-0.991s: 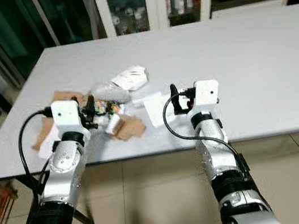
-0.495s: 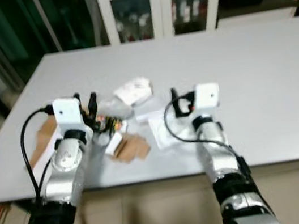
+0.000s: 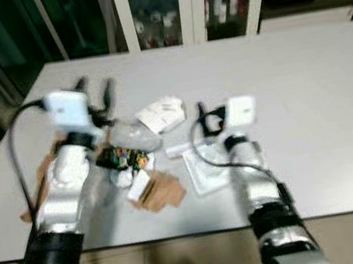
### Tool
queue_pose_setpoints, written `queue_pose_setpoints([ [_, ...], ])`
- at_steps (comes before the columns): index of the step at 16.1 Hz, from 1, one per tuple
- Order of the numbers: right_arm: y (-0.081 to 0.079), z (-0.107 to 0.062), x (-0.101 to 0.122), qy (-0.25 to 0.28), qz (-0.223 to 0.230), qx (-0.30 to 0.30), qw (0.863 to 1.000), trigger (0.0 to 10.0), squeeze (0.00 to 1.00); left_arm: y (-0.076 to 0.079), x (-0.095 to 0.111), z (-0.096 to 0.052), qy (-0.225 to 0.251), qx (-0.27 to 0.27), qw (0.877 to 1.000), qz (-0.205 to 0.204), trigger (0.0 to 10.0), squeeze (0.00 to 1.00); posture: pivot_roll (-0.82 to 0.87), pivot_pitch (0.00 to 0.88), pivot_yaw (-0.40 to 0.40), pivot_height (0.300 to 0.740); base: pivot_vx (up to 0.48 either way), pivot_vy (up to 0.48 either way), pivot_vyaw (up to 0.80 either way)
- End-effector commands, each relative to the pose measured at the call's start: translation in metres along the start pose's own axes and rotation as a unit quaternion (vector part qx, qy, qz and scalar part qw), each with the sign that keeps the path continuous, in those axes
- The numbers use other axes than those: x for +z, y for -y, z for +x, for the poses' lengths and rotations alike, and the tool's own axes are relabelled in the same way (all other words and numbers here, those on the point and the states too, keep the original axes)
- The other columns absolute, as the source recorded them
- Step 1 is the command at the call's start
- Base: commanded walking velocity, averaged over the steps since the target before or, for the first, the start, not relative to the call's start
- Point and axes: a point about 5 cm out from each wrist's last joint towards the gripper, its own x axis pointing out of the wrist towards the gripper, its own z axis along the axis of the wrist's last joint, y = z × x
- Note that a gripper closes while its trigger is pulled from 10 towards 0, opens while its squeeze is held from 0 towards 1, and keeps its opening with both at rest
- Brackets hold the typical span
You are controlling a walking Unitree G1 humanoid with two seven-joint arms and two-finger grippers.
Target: Picking trash to rubbish bin
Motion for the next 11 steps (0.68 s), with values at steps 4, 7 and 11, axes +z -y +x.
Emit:
queue_pose_setpoints([
  [4,-0.0107,0.0009,-0.0021,-0.005,0.005,0.014,1.000,10.0,0.00,-0.0001,0.0019,-0.0002,-0.006,-0.026,1.000,-0.001,10.0,1.00,0.05,0.000,0.014,0.740,0.000,0.000,0.00],
  [7,-0.0102,0.0004,-0.0036,-0.007,0.004,0.014,1.000,10.0,0.00,0.0012,0.0049,0.0008,-0.007,-0.038,0.999,0.007,10.0,1.00,0.06,0.000,0.016,0.740,0.000,0.000,0.00],
  [11,-0.0114,0.0005,-0.0049,-0.009,0.005,0.014,1.000,10.0,0.00,0.0029,0.0014,0.0001,-0.016,-0.053,0.998,0.007,10.0,1.00,0.06,0.000,0.022,0.740,0.000,0.000,0.00],
])
